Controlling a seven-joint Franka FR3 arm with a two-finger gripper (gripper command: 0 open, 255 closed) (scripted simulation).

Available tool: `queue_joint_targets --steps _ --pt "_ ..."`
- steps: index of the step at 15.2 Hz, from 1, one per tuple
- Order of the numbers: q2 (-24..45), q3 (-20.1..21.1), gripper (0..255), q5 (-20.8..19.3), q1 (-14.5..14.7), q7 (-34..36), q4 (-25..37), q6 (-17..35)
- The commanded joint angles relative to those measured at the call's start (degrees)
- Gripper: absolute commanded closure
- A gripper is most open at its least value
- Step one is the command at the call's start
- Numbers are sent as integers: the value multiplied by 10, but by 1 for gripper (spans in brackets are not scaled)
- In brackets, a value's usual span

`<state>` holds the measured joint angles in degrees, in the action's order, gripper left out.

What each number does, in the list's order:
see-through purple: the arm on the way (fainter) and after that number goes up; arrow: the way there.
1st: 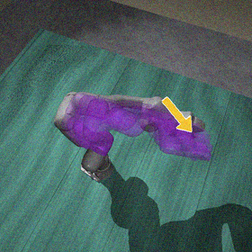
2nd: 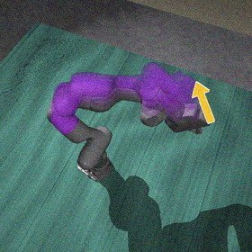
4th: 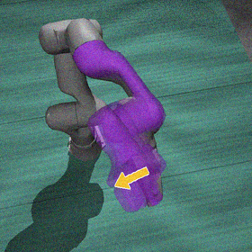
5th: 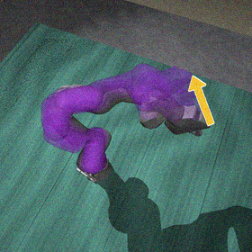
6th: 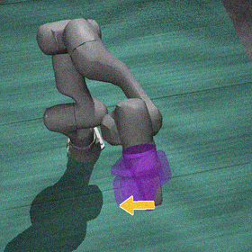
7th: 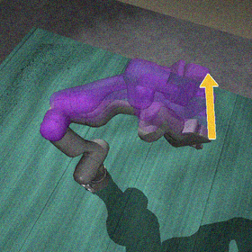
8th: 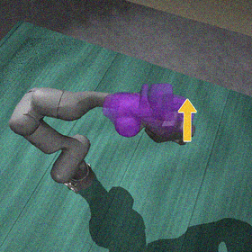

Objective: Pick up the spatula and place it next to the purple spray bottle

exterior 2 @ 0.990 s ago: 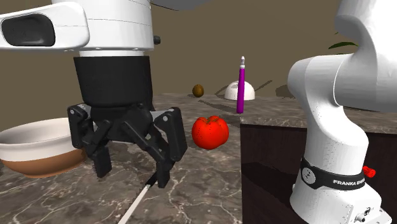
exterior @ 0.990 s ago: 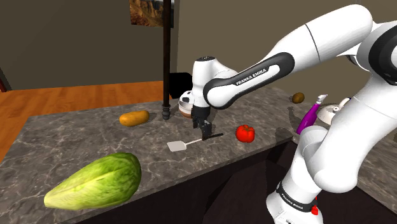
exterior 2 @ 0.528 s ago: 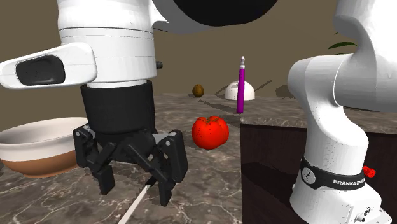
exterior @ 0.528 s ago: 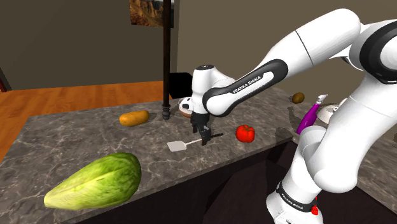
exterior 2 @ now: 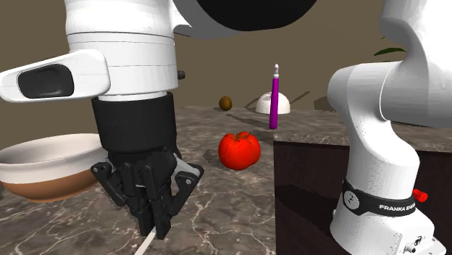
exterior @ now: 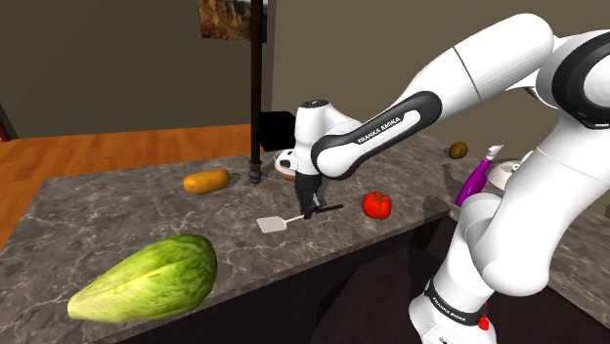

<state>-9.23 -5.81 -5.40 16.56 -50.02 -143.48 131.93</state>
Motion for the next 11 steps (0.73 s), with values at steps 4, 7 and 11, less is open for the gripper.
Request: queue_joint_targets --steps 4,7,11 --pt "0 0 255 0 0 0 0 0" --pt "0 0 255 0 0 0 0 0" --pt "-21 1 255 0 0 -1 13 -34"
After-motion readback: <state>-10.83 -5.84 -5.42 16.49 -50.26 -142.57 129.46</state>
